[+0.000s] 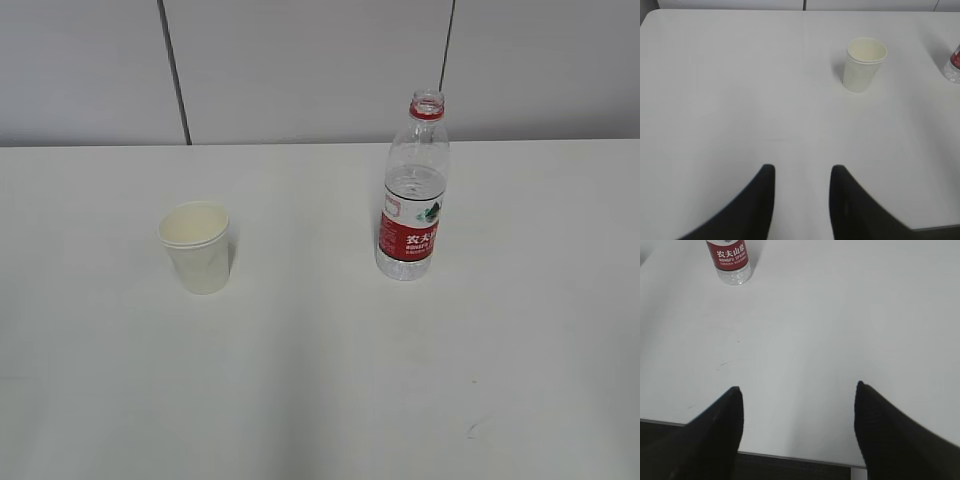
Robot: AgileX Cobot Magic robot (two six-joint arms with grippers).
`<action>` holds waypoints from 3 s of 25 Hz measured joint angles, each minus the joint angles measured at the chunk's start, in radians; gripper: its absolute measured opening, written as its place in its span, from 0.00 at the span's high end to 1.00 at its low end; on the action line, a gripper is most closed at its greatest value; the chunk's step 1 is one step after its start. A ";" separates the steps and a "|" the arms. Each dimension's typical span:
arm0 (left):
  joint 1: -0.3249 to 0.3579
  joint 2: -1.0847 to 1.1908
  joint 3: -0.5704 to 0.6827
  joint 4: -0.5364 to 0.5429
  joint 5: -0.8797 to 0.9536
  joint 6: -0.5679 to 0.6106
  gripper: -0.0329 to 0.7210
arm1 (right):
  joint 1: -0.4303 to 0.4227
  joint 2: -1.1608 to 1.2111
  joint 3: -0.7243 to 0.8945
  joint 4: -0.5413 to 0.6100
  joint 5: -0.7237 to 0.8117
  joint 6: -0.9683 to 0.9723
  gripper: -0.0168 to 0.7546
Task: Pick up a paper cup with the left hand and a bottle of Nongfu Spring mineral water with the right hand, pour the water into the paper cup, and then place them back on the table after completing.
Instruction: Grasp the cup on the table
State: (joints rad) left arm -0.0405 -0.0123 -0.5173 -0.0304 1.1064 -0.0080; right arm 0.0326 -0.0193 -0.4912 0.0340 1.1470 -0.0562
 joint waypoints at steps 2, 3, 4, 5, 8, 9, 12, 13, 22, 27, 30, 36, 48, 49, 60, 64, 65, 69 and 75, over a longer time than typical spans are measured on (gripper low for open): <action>0.000 0.000 0.000 0.000 0.000 0.000 0.64 | 0.000 0.000 0.000 0.000 0.000 0.000 0.31; 0.000 0.000 0.000 0.000 0.000 0.000 0.64 | 0.000 0.000 0.000 0.000 0.000 0.000 0.31; 0.000 0.000 0.000 0.000 0.000 0.000 0.64 | 0.000 0.000 0.000 0.000 0.000 0.000 0.31; 0.000 0.000 0.000 0.000 0.000 0.000 0.64 | 0.000 0.000 0.000 0.000 0.000 0.000 0.31; 0.000 0.000 0.000 0.000 0.000 0.000 0.64 | 0.000 0.000 0.000 0.000 0.000 0.000 0.31; 0.000 0.000 0.000 0.000 0.000 0.000 0.64 | 0.000 0.000 0.000 0.000 0.000 0.000 0.31; 0.000 0.000 0.000 0.000 0.000 0.000 0.64 | 0.000 0.000 0.000 0.000 0.000 0.000 0.31; 0.000 0.000 0.000 0.000 0.000 0.000 0.64 | 0.000 0.000 0.000 0.000 0.000 0.000 0.31; 0.000 0.000 0.000 -0.047 0.000 0.000 0.64 | 0.000 0.000 0.000 0.011 0.000 0.000 0.31; 0.000 0.000 0.000 -0.056 0.000 0.000 0.64 | 0.000 0.000 0.000 0.012 0.000 0.000 0.31; 0.000 0.000 0.000 -0.068 0.000 0.000 0.64 | 0.000 0.000 0.000 0.012 0.000 0.000 0.31; 0.000 0.000 0.000 -0.069 0.000 0.000 0.51 | 0.000 0.000 0.000 0.012 0.000 0.000 0.29; 0.000 0.032 -0.036 -0.076 -0.052 -0.003 0.15 | 0.000 0.000 0.000 0.015 0.000 0.000 0.30; 0.000 0.048 -0.049 -0.077 -0.068 -0.003 0.15 | 0.000 0.000 0.000 0.015 0.000 0.000 0.30; 0.000 0.352 -0.078 -0.108 -0.465 -0.003 0.20 | 0.000 0.042 -0.025 -0.004 -0.167 0.000 0.28; 0.000 0.484 -0.076 -0.117 -0.567 -0.003 0.21 | 0.000 0.154 -0.025 -0.028 -0.318 0.000 0.29; 0.000 0.520 -0.075 -0.124 -0.592 -0.003 0.21 | 0.000 0.180 -0.025 -0.034 -0.363 0.000 0.30; 0.000 0.662 -0.074 -0.130 -0.715 0.008 0.23 | 0.000 0.307 -0.025 -0.041 -0.552 0.000 0.30; 0.000 0.850 -0.068 -0.132 -0.869 0.047 0.25 | 0.000 0.481 -0.025 -0.045 -0.788 0.001 0.30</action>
State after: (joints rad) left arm -0.0405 0.8373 -0.5849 -0.1628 0.2378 0.0395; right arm 0.0326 0.4613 -0.5164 -0.0110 0.3586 -0.0553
